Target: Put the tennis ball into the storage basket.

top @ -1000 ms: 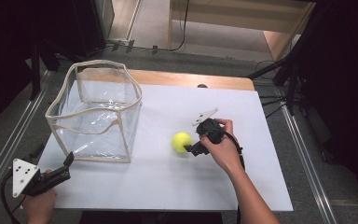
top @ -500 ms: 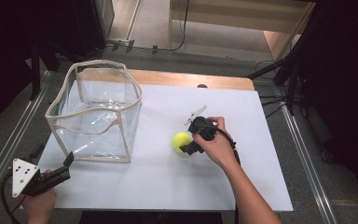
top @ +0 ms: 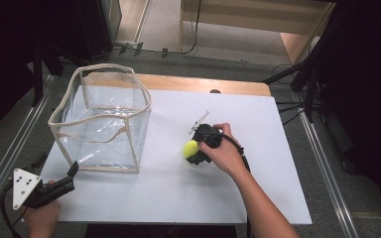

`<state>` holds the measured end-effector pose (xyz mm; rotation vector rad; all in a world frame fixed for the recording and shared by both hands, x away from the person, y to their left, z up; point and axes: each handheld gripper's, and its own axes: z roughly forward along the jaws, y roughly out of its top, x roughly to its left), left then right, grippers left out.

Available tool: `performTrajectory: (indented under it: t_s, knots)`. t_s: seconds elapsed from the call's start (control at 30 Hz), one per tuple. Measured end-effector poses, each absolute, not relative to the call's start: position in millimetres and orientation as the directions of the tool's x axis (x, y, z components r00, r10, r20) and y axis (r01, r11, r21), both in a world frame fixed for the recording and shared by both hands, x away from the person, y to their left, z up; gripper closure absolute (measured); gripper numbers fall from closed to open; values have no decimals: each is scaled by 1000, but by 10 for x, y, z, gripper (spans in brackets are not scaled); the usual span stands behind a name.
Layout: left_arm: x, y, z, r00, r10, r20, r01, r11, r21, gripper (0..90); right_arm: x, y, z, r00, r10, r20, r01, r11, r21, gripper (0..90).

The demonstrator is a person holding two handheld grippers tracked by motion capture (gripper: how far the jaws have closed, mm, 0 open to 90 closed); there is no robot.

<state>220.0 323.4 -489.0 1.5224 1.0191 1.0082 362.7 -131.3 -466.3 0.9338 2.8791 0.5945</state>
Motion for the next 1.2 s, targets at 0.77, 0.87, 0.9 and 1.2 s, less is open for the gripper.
performTrajectory:
  t_s: [0.77,0.87,0.9,1.2]
  knots:
    - [2202,3240,-4889,296,950,101,113,-139,984,69,3661,-1228,-4686,-819,570,74,555,750,362,230]
    - [2203,3239,-4889,296,950,102,113,-141,984,69,3665,-1224,-4668,-818,569,81,557,749,358,230]
    - [2202,3239,-4889,296,950,101,113,-140,984,69,3666,-1219,-4662,-817,570,82,559,749,356,230]
    - [2202,3236,-4889,295,950,102,113,-140,984,69,3671,-1127,-4620,-831,549,94,541,755,371,230]
